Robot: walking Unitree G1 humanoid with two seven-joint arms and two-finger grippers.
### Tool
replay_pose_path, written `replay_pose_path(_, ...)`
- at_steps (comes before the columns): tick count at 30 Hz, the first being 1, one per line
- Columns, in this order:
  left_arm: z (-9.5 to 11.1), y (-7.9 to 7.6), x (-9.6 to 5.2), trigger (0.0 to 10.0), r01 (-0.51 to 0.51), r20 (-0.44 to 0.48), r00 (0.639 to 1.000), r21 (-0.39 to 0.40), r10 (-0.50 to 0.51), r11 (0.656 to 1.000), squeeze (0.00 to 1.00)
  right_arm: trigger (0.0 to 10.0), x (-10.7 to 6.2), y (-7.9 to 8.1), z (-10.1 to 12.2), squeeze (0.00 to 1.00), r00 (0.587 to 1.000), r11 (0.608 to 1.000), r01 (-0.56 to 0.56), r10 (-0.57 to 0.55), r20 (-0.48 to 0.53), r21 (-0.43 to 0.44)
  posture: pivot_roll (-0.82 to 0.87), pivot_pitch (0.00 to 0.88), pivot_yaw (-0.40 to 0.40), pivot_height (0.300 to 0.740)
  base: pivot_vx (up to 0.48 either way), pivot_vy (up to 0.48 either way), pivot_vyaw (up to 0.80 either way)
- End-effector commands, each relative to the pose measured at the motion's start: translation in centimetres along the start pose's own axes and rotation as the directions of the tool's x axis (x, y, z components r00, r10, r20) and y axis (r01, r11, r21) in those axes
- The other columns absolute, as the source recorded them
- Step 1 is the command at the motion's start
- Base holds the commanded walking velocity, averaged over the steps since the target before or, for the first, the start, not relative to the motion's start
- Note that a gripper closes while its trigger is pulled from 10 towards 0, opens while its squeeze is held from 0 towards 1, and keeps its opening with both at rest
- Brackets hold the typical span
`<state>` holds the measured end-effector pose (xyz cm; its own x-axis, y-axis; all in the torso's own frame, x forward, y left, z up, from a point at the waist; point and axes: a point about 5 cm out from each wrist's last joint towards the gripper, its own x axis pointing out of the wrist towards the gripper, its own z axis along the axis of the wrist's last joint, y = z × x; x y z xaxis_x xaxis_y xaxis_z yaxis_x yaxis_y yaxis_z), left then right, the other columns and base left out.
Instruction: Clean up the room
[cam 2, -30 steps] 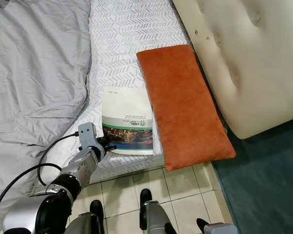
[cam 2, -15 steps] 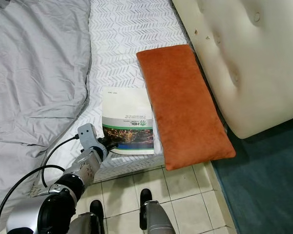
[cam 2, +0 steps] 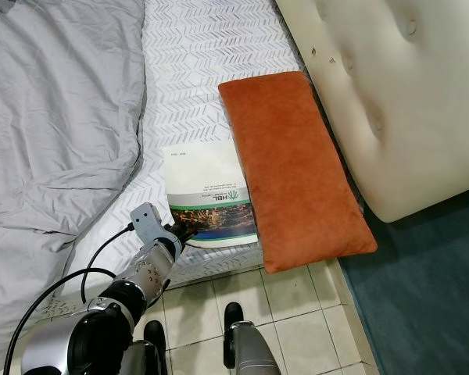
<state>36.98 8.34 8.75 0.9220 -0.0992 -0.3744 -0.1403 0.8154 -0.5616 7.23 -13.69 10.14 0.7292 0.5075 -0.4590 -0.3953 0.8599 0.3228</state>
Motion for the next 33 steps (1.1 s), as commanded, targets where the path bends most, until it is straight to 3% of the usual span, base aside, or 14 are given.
replay_pose_path(1, -2.1, 0.5, -0.3, 10.0, -0.029, -0.071, 0.997, -0.008, 0.028, 1.000, 0.00, 10.0, -0.4, 0.0, -0.7, 0.00, 0.999, 1.000, 0.010, -0.009, -0.040, 0.024, -0.41, 0.489, -0.111, 0.740, 0.000, 0.000, 0.00)
replay_pose_path(2, -2.1, 0.6, -0.3, 10.0, -0.033, -0.070, 0.997, -0.005, 0.032, 0.999, 0.31, 10.0, -0.4, 0.1, -0.7, 0.00, 0.999, 1.000, 0.009, -0.008, -0.040, 0.025, -0.41, 0.489, -0.111, 0.740, 0.000, 0.000, 0.00)
replay_pose_path(3, -2.0, 0.7, -0.3, 10.0, -0.036, -0.068, 0.997, 0.001, 0.036, 0.999, 1.00, 10.0, -0.4, 0.1, -0.7, 0.00, 0.999, 1.000, 0.008, -0.007, -0.040, 0.025, -0.40, 0.490, -0.109, 0.740, 0.000, 0.000, 0.00)
replay_pose_path(8, -1.6, 0.8, -0.3, 10.0, -0.025, -0.053, 0.998, 0.091, 0.030, 0.996, 1.00, 10.0, -0.3, 0.0, -0.7, 0.00, 0.999, 1.000, 0.005, -0.004, -0.040, 0.025, -0.40, 0.490, -0.109, 0.740, 0.000, 0.000, 0.00)
replay_pose_path(13, -1.0, 1.7, -0.3, 10.0, -0.015, -0.030, 0.999, 0.289, 0.024, 0.957, 1.00, 10.0, 0.3, -0.4, -1.1, 0.00, 0.999, 1.000, 0.001, 0.001, -0.044, 0.025, -0.37, 0.464, -0.088, 0.740, 0.000, 0.000, 0.00)
replay_pose_path(19, 0.0, 3.4, -0.4, 10.0, -0.031, 0.001, 0.999, 0.366, 0.033, 0.930, 1.00, 10.0, 2.1, -1.5, -0.5, 0.00, 1.000, 1.000, -0.012, 0.012, -0.002, 0.001, -0.32, 0.406, -0.069, 0.740, 0.000, 0.000, 0.00)
replay_pose_path(20, 0.8, 4.1, -0.4, 10.0, -0.034, 0.024, 0.999, 0.376, 0.027, 0.926, 1.00, 10.0, 3.0, -2.2, 0.1, 0.00, 1.000, 1.000, -0.014, 0.015, 0.026, -0.015, -0.28, 0.363, -0.055, 0.740, 0.000, 0.000, 0.00)
replay_pose_path(26, 0.0, 3.7, -0.6, 10.0, 0.028, 0.038, 0.998, 0.403, -0.047, 0.915, 1.00, 10.0, 5.8, -4.4, 0.9, 0.00, 0.997, 0.999, -0.018, 0.021, 0.068, -0.048, -0.21, 0.244, -0.038, 0.740, 0.000, 0.000, 0.00)
replay_pose_path(28, -0.3, 4.3, -1.1, 10.0, 0.057, 0.066, 0.993, 0.492, -0.102, 0.869, 1.00, 10.0, 7.1, -5.5, 2.2, 0.00, 0.992, 0.998, 0.009, -0.001, 0.129, -0.058, -0.14, 0.147, -0.023, 0.740, 0.000, 0.000, 0.00)
replay_pose_path(29, -0.3, 4.3, -1.1, 10.0, 0.057, 0.066, 0.993, 0.492, -0.102, 0.869, 1.00, 10.0, 7.1, -5.5, 2.2, 0.00, 0.992, 0.998, 0.009, -0.001, 0.129, -0.058, -0.14, 0.147, -0.023, 0.740, 0.000, 0.000, 0.00)
replay_pose_path(30, -0.4, 5.1, -1.6, 10.0, 0.071, 0.083, 0.986, 0.582, -0.147, 0.810, 1.00, 10.0, 8.5, -6.8, 3.2, 0.00, 0.982, 0.996, 0.051, -0.037, 0.185, -0.069, -0.10, 0.084, -0.013, 0.740, 0.000, 0.000, 0.00)
replay_pose_path(31, -0.4, 5.5, -1.8, 10.0, 0.074, 0.087, 0.983, 0.612, -0.160, 0.788, 1.00, 10.0, 9.0, -7.3, 3.5, 0.00, 0.977, 0.995, 0.070, -0.054, 0.205, -0.075, -0.09, 0.067, -0.011, 0.740, 0.000, 0.000, 0.00)
replay_pose_path(32, -0.4, 5.5, -1.8, 10.0, 0.074, 0.087, 0.983, 0.612, -0.160, 0.788, 1.00, 10.0, 9.0, -7.3, 3.5, 0.00, 0.977, 0.995, 0.070, -0.054, 0.205, -0.075, -0.09, 0.067, -0.011, 0.740, 0.000, 0.000, 0.00)
replay_pose_path(33, -0.3, 6.0, -2.3, 10.0, 0.076, 0.104, 0.976, 0.665, -0.193, 0.743, 1.00, 10.0, 9.6, -8.0, 4.2, 0.00, 0.967, 0.992, 0.103, -0.082, 0.242, -0.076, -0.06, 0.027, -0.007, 0.740, 0.000, 0.000, 0.00)
